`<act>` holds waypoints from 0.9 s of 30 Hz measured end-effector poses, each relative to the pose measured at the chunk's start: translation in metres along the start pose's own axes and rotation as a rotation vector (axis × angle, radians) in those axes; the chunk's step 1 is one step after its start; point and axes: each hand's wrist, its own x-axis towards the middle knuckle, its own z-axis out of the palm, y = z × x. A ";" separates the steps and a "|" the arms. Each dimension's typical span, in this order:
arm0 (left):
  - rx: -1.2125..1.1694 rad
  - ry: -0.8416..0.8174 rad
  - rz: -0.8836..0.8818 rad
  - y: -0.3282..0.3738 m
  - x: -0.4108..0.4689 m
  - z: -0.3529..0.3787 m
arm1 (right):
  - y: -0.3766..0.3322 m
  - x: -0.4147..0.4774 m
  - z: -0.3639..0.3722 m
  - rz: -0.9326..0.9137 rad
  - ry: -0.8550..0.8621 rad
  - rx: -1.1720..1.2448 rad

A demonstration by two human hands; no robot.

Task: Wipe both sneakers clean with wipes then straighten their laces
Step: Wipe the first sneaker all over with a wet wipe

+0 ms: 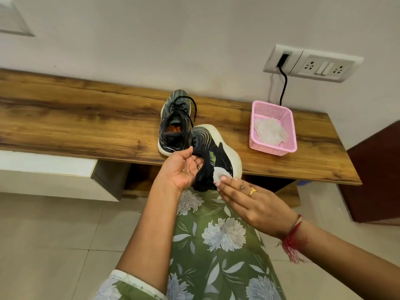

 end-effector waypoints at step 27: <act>0.163 0.163 -0.009 -0.016 0.010 -0.023 | -0.052 0.035 -0.002 0.276 -0.055 0.371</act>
